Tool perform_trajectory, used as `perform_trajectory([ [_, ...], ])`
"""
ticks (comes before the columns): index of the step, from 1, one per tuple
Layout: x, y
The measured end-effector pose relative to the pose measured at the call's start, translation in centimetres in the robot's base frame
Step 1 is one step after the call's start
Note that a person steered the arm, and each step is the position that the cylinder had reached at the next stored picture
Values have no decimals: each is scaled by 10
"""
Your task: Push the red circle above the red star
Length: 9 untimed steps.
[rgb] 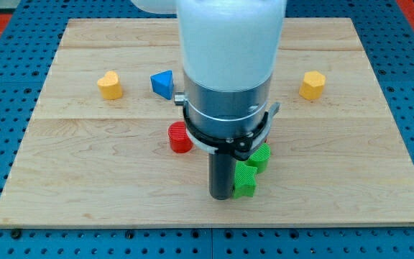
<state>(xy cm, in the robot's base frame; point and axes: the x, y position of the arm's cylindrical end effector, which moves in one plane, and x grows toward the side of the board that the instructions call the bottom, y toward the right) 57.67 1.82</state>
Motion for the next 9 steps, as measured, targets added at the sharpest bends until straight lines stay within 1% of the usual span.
perform_trajectory([
  [2,6,27],
  [3,21,37],
  [4,17,-39],
  [5,-6,-139],
  [6,-65,-140],
  [7,-104,-87],
  [8,-90,-82],
  [9,-60,-80],
])
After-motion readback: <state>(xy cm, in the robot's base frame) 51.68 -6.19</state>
